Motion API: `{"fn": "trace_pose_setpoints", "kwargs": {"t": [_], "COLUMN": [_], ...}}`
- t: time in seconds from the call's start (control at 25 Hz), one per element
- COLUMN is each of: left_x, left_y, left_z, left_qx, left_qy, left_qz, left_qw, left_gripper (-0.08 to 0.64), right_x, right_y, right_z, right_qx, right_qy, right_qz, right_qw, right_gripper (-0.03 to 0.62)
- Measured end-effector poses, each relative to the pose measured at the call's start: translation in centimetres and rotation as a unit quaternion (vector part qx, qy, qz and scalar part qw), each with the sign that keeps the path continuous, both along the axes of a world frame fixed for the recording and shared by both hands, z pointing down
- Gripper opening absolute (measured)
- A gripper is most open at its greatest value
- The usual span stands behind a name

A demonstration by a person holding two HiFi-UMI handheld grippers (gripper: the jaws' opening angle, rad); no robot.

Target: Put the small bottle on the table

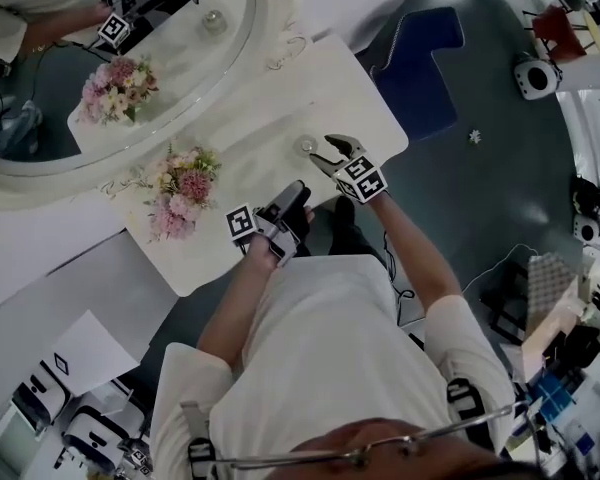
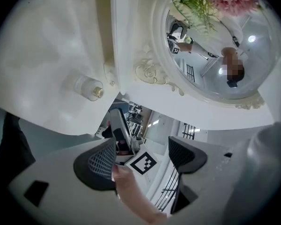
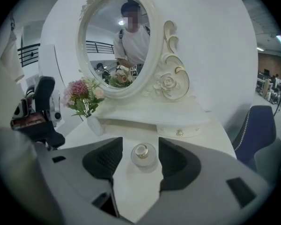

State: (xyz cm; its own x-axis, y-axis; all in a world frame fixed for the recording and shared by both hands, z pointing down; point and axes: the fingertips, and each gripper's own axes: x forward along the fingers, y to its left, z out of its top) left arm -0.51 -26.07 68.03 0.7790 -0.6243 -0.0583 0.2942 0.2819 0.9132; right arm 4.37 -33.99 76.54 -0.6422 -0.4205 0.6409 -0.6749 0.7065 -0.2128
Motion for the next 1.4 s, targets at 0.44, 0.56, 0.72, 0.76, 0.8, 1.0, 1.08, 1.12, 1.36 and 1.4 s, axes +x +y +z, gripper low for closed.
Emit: {"fn": "trace_pose_setpoints", "kwargs": {"t": [0.44, 0.56, 0.72, 0.76, 0.8, 1.0, 1.08, 1.12, 1.36, 1.4], "left_x": [2.9, 3.6, 4.4, 4.5, 4.5, 4.0, 3.7, 3.4, 1.1, 0.2], "left_y": [1.8, 2.7, 3.8, 4.2, 4.6, 7.3, 8.3, 8.7, 11.7, 11.8], "left_z": [-3.9, -4.9, -7.3, -8.0, -8.7, -10.9, -11.1, -11.2, -11.4, -11.6], "left_qx": [0.058, 0.079, 0.117, 0.128, 0.139, 0.173, 0.179, 0.182, 0.218, 0.223], "left_qy": [-0.055, -0.087, -0.137, -0.148, -0.161, -0.218, -0.239, -0.256, -0.377, -0.388], "left_qz": [-0.075, -0.098, -0.138, -0.148, -0.157, -0.199, -0.214, -0.219, -0.219, -0.224], "left_qw": [0.9940, 0.9883, 0.9739, 0.9694, 0.9644, 0.9397, 0.9302, 0.9238, 0.8732, 0.8659], "left_gripper": [0.345, 0.341, 0.303, 0.289, 0.276, 0.185, 0.150, 0.130, 0.045, 0.036], "right_x": [5.0, 6.5, 8.2, 8.5, 8.8, 8.7, 8.2, 8.0, 8.6, 8.6], "right_y": [4.3, 5.7, 7.2, 7.6, 7.9, 9.7, 10.2, 10.3, 12.2, 12.2], "right_z": [-8.2, -10.1, -12.8, -13.4, -14.1, -16.3, -16.9, -17.3, -18.6, -18.8], "right_qx": [0.019, 0.023, 0.027, 0.029, 0.031, 0.038, 0.040, 0.041, 0.048, 0.053], "right_qy": [-0.039, -0.050, -0.076, -0.084, -0.092, -0.118, -0.121, -0.124, -0.118, -0.115], "right_qz": [-0.036, -0.052, -0.074, -0.079, -0.083, -0.115, -0.131, -0.139, -0.140, -0.141], "right_qw": [0.998, 0.997, 0.994, 0.993, 0.992, 0.986, 0.983, 0.982, 0.982, 0.982], "right_gripper": [0.133, 0.105, 0.086, 0.081, 0.076, 0.055, 0.048, 0.046, 0.037, 0.037]}}
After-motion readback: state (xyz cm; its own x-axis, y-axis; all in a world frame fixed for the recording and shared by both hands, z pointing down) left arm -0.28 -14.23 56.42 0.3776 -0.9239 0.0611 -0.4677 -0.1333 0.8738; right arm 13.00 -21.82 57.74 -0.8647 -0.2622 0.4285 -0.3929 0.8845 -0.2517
